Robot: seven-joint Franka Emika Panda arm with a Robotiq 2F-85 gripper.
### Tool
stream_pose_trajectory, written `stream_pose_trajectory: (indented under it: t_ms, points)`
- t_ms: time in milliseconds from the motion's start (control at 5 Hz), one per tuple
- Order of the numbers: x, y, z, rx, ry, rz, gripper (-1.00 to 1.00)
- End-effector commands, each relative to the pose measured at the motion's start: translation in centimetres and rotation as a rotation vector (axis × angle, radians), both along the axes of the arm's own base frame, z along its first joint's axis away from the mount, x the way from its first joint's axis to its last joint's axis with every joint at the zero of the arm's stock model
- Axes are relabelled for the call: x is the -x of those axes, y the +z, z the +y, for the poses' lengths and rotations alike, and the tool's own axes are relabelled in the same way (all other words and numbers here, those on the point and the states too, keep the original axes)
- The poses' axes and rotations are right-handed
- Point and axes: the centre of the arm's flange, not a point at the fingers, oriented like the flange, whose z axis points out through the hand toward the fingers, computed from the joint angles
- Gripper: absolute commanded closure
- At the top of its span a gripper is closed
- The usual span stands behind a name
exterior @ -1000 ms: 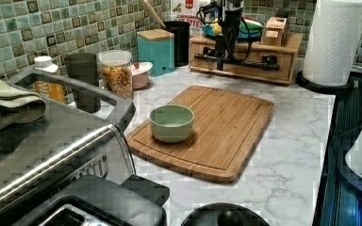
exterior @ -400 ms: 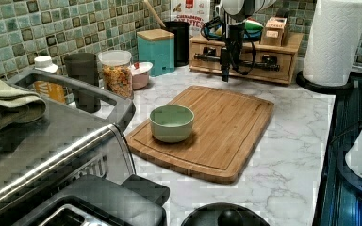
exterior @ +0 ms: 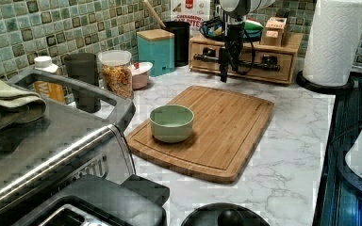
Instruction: Open the drawer.
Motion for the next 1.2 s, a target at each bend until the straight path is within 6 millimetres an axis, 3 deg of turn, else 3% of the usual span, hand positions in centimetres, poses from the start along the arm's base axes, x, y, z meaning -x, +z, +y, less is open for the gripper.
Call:
stream_pose_trajectory:
  t_ms: [200,400,800,1200]
  points:
    - [-4.4,0.8,15.2,-0.123,0.137,0.034,-1.0]
    - [-4.2,0.9,20.4,-0.096,0.143,0.022,-1.0]
    - [-3.7,1.5,27.2,-0.098,0.16,-0.001,-1.0]
    - [-2.0,2.8,31.4,-0.044,0.072,0.006,-1.0]
